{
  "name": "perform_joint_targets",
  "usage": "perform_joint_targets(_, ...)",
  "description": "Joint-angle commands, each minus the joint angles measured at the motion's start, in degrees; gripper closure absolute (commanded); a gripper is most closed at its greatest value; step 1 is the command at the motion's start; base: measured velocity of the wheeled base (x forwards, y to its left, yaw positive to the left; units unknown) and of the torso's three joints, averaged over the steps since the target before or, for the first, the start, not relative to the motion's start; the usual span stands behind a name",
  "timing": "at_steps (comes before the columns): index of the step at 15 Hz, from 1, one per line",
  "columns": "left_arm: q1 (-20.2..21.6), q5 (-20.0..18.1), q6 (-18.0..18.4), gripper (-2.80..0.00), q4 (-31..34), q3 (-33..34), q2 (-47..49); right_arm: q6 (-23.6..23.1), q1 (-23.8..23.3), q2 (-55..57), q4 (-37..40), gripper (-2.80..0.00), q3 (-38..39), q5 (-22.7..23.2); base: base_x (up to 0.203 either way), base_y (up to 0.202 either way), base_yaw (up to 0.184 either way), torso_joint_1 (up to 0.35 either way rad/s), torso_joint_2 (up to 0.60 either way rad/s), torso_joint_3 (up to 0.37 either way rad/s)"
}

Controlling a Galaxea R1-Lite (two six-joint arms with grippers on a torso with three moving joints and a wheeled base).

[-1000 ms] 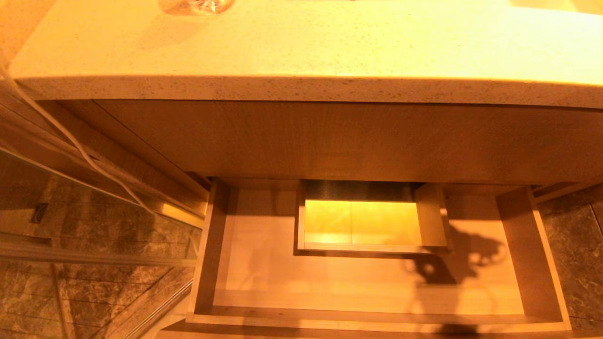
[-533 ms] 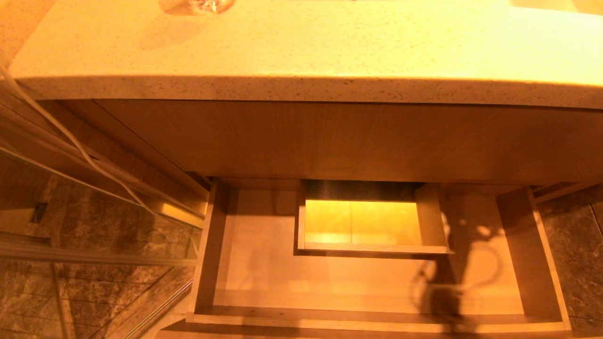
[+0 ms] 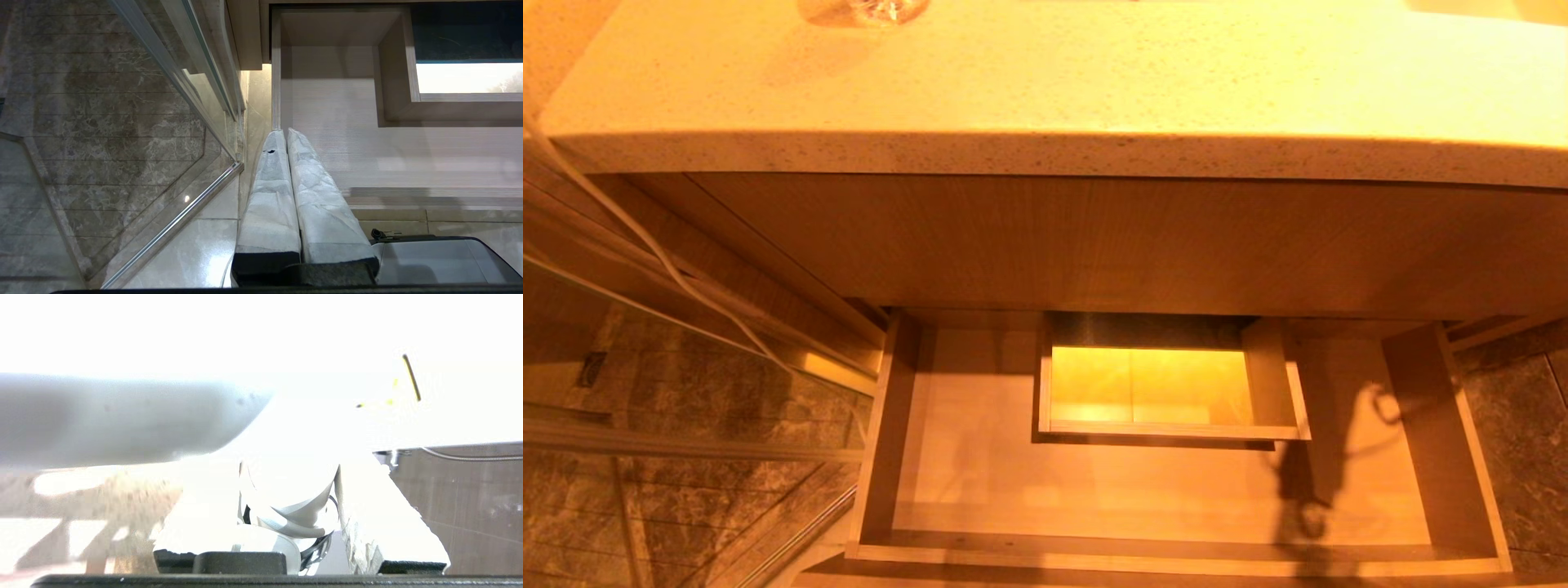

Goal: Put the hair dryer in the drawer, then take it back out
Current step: Place it on the countertop

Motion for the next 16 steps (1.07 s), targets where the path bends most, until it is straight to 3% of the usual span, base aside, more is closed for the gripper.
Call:
perform_joint_targets(1,0.00,0.01,0.02,0.00,-0.01,0.09,0.00,-0.16,0.02,2.75,0.18,0.00,0.03,-0.09,0.000,0.000,0.000,0.000,0.00,0.000)
perform_joint_targets(7,0.00,0.01,0.02,0.00,-0.01,0.09,0.00,-1.28,0.63,4.58,-0.36,0.00,0.03,0.71,0.000,0.000,0.000,0.000,0.00,0.000)
perform_joint_targets(11,0.00,0.01,0.02,0.00,-0.01,0.09,0.00,-1.97,1.23,5.13,-1.98,0.00,0.03,4.64,0.000,0.000,0.000,0.000,0.00,0.000)
perform_joint_targets(15,0.00,0.01,0.02,0.00,-0.01,0.09,0.00,-2.03,1.25,5.87,-2.13,0.00,0.03,5.34,0.000,0.000,0.000,0.000,0.00,0.000)
perform_joint_targets(16,0.00,0.01,0.02,0.00,-0.01,0.09,0.00,-2.33,1.21,5.99,-2.13,-2.04,0.03,5.46,0.000,0.000,0.000,0.000,0.00,0.000)
